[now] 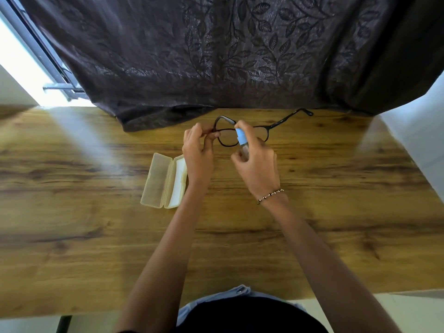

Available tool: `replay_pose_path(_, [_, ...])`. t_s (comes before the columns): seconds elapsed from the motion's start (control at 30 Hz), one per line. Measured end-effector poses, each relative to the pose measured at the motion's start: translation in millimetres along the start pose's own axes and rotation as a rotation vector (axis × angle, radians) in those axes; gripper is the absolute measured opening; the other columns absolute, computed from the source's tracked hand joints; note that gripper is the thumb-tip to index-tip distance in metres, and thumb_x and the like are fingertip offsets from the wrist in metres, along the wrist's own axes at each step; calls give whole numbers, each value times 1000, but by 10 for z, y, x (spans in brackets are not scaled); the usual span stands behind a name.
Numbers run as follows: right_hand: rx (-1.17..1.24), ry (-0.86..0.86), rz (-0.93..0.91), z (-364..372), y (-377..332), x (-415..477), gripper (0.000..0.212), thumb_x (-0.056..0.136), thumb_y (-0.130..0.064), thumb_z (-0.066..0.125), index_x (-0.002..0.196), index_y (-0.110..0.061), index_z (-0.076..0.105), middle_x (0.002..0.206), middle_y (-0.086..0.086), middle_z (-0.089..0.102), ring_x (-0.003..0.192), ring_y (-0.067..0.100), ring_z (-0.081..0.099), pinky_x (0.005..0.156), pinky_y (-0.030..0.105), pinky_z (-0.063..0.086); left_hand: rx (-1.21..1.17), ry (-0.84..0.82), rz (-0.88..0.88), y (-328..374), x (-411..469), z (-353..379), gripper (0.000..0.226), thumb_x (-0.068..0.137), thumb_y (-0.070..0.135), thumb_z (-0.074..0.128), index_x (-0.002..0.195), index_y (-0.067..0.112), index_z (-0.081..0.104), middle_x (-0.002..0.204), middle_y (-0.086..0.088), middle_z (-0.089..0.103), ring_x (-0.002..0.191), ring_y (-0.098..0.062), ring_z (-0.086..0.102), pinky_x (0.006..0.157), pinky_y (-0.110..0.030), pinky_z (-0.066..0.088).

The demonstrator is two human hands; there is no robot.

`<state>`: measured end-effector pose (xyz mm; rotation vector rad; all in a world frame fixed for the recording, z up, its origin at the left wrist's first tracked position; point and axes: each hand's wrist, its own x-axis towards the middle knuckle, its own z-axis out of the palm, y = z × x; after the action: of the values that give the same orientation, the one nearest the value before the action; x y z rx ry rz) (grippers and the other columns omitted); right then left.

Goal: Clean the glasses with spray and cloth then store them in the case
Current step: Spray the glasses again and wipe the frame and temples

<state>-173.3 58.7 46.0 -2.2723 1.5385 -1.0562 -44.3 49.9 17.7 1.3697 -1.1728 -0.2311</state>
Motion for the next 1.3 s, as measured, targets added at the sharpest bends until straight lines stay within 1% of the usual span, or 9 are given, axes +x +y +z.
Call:
replay_pose_path(0.2, [42, 5, -26, 26, -3, 4, 60, 75, -4, 65, 127, -27, 45, 49, -12, 43, 41, 4, 43, 43, 9, 35, -3, -6, -10, 7, -2, -5, 6, 88, 10, 61, 93, 12, 63, 87, 13, 63, 89, -13, 54, 77, -16, 43])
replay_pose_path(0.3, [49, 30, -48, 42, 11, -5, 58, 77, -5, 61, 127, -28, 43, 49, -8, 43, 41, 10, 44, 41, 14, 39, -2, -3, -6, 10, 2, -8, 6, 88, 11, 61, 94, 12, 63, 87, 11, 64, 89, -13, 54, 76, -17, 43])
replay_pose_path(0.4, [12, 29, -97, 51, -3, -6, 56, 88, -13, 57, 135, -31, 32, 75, -4, 55, 52, 7, 51, 48, 14, 45, -9, 2, 1, 18, -2, -7, 8, 88, 10, 60, 95, 12, 64, 87, 11, 65, 88, -12, 54, 77, -16, 43])
replay_pose_path(0.5, [-76, 15, -122, 44, -4, -2, 50, 97, -26, 51, 137, -34, 24, 94, 5, 57, 57, 15, 56, 46, 27, 48, -12, 3, -5, 23, -10, -10, 10, 88, 9, 59, 96, 14, 64, 88, 12, 65, 89, -10, 54, 77, -15, 43])
replay_pose_path(0.6, [-71, -32, -91, 22, 6, 1, 44, 97, -27, 52, 136, -30, 33, 81, 3, 58, 52, 14, 55, 45, 30, 51, -9, 0, -9, 19, -13, -17, 9, 88, 9, 59, 96, 13, 63, 87, 11, 65, 89, -12, 54, 76, -16, 44])
replay_pose_path(0.77, [-2, -13, -21, -8, -9, -5, 46, 89, -12, 59, 130, -26, 44, 60, 1, 53, 47, 13, 52, 46, 36, 52, -2, 5, -20, 12, -14, -20, 4, 88, 10, 61, 91, 12, 63, 85, 16, 61, 89, -10, 53, 76, -18, 45])
replay_pose_path(1.0, [-52, 3, 36, -127, 108, 22, 57, 87, -27, 66, 135, -30, 37, 86, -1, 60, 64, 10, 59, 55, 25, 52, -28, 13, -40, -8, -12, -42, 5, 89, 12, 63, 90, 8, 63, 87, 14, 61, 88, -7, 52, 76, -14, 43])
replay_pose_path(1.13, [-35, -28, 166, -181, 307, -13, 61, 84, -12, 67, 137, -28, 41, 67, -8, 53, 55, 0, 50, 50, 14, 43, -43, 16, -75, -34, -10, -53, 6, 88, 14, 63, 89, 8, 62, 87, 15, 59, 87, 0, 50, 76, -10, 42])
replay_pose_path(1.3, [18, 34, 185, -193, 327, -50, 58, 82, -8, 66, 133, -24, 46, 65, -5, 55, 54, 7, 54, 49, 21, 48, -32, 3, -49, -14, -25, -40, 3, 89, 14, 63, 90, 11, 62, 87, 17, 59, 89, -7, 52, 75, -10, 42])
